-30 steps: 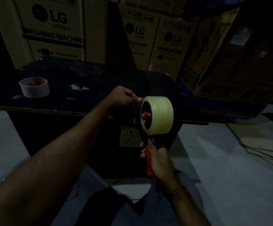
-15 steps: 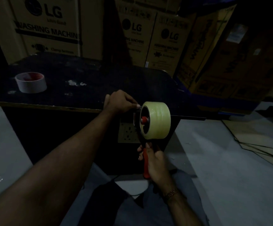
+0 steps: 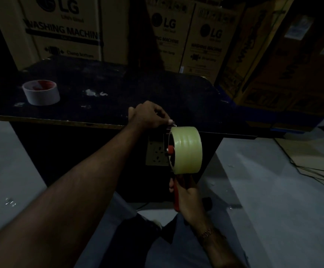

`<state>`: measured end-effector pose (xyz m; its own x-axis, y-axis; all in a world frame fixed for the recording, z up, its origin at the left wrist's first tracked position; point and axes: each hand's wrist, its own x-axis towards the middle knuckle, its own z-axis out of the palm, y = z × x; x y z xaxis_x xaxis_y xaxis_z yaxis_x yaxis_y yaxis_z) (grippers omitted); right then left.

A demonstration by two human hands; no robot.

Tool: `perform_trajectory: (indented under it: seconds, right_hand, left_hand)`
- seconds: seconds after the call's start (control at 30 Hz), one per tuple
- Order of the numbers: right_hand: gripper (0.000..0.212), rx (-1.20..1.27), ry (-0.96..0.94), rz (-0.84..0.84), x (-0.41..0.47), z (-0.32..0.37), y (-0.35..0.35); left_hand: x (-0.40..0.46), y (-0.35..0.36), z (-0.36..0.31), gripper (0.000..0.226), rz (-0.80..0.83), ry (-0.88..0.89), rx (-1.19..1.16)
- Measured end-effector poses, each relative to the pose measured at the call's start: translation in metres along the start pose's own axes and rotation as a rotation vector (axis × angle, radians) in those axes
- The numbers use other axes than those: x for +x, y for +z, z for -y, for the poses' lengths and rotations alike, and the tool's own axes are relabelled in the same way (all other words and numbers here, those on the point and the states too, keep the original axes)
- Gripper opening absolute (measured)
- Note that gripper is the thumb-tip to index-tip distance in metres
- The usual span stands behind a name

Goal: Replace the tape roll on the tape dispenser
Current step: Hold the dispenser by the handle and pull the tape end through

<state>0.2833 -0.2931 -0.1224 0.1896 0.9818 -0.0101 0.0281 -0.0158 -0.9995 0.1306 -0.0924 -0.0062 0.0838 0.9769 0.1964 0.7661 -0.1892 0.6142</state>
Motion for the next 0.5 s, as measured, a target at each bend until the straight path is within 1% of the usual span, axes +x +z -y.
perform_trajectory:
  seconds: [0.2, 0.43, 0.5]
  right_hand:
    - [0.035, -0.073, 0.075, -0.001, -0.012, -0.025, -0.015]
    - [0.036, -0.057, 0.071, -0.009, -0.007, -0.012, -0.014]
    - [0.042, -0.061, 0.068, -0.001, -0.002, -0.006, -0.015]
  left_hand:
    - [-0.002, -0.001, -0.001, 0.039, -0.017, -0.020, -0.045]
    - [-0.004, -0.003, -0.002, 0.036, -0.004, -0.034, -0.062]
    - [-0.004, -0.003, -0.002, 0.036, 0.000, -0.034, -0.059]
